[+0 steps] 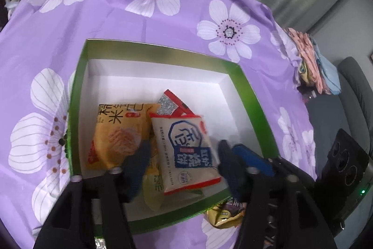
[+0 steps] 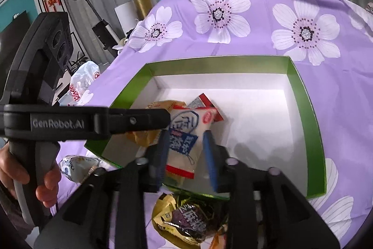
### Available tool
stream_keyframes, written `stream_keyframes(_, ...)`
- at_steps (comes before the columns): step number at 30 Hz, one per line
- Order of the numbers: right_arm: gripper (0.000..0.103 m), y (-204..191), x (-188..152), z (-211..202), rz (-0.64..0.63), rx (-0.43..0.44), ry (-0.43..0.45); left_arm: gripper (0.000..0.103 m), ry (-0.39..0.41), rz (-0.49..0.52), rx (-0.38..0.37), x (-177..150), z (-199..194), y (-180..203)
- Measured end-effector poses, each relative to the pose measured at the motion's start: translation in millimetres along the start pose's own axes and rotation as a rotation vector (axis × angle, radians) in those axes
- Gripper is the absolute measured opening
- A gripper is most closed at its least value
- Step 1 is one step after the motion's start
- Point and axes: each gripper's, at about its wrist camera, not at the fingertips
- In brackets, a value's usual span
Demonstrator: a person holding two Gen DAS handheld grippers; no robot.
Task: Organize snacks
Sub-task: 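Open both grippers to release the white bag and withdraw, then lower both grippers onto the beige biscuit pack beside the box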
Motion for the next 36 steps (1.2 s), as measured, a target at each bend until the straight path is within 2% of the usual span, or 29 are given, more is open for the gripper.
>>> stream_keyframes(5,0.042,5,-8,-21,0.026,0.0,0.034,0.071,0.021,0.012,0.024,-6,-17,0)
stream_keyframes(9,0.048,2,-20,-44,0.029,0.003,0.065,0.079,0.038,0.028,0.039,-15,-34,3)
stream_keyframes(11,0.056,1,-26,-54,0.037,0.013,0.075,0.079,0.055,0.035,0.031,-20,-46,5)
stream_keyframes(15,0.058,-5,-39,-68,0.046,0.024,0.076,0.079,0.077,0.025,0.023,-31,-66,3)
stream_keyframes(23,0.06,-32,-66,-76,0.02,0.057,0.031,0.079,0.109,-0.056,0.072,-66,-100,-24)
stream_keyframes(32,0.06,-67,-87,-62,-0.03,0.107,-0.04,0.079,0.099,-0.153,0.076,-107,-115,-56)
stream_keyframes(36,0.06,-80,-93,-55,-0.054,0.13,-0.07,0.079,0.063,-0.16,0.063,-122,-110,-63)
Point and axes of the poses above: each gripper's, at about its wrist camera, not at the fingertips, and z roughly the way its jaws point, y to its right, x to its top, and after that the axes turned 2 degrees about -y, right-handed
